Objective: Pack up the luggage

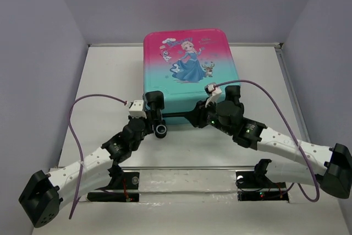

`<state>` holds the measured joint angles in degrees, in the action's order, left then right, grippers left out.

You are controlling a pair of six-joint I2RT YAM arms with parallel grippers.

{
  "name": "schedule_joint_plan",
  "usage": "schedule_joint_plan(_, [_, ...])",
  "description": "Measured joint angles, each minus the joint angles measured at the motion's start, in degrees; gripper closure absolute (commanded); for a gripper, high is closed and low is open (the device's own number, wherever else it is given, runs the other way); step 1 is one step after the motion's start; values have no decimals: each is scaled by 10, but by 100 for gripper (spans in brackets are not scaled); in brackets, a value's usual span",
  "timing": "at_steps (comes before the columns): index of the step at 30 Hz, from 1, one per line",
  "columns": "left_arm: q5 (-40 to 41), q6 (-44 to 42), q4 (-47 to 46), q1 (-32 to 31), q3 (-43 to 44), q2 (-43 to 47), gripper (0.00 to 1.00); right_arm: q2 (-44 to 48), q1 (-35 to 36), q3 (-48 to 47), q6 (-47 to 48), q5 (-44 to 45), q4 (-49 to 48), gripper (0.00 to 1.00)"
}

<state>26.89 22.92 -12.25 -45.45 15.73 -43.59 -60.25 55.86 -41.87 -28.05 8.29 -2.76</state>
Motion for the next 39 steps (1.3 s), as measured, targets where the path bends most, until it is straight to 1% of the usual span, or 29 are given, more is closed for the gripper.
schedule_joint_plan(2, [-4, 0, -3, 2, 0, -4, 94, -16, 0, -12, -7, -17, 7, 11])
schedule_joint_plan(4, [-7, 0, -9, 2, 0, -14, 94, -41, 0, -27, -13, -35, 6, 4])
schedule_joint_plan(7, [-12, -1, -18, 3, 3, -25, 94, -83, 0, -57, -23, -68, 0, 2])
schedule_joint_plan(9, [-16, -1, -22, 4, 6, -31, 94, -128, 0, -91, -33, -85, -23, 1])
schedule_joint_plan(12, [-23, -1, -30, 6, 8, -38, 94, -176, 1, -117, -52, -103, -63, 1])
schedule_joint_plan(19, [-31, 5, -34, 6, 8, -38, 94, -227, 7, -119, -115, -158, -180, 1])
schedule_joint_plan(25, [-29, 14, -34, 17, 8, -37, 94, -238, -20, -86, -193, -207, -304, 1])
schedule_joint_plan(29, [-33, 16, -33, 19, 8, -34, 94, -228, -22, -59, -230, -200, -340, 1])
schedule_joint_plan(33, [-45, 16, -33, 15, 8, -34, 94, -204, -21, -37, -259, -167, -336, 1])
schedule_joint_plan(36, [-51, 16, -33, 13, 8, -34, 94, -200, -11, -37, -271, -126, -324, 0])
schedule_joint_plan(39, [-54, 16, -34, 13, 8, -34, 94, -188, 13, -35, -285, -52, -286, 0])
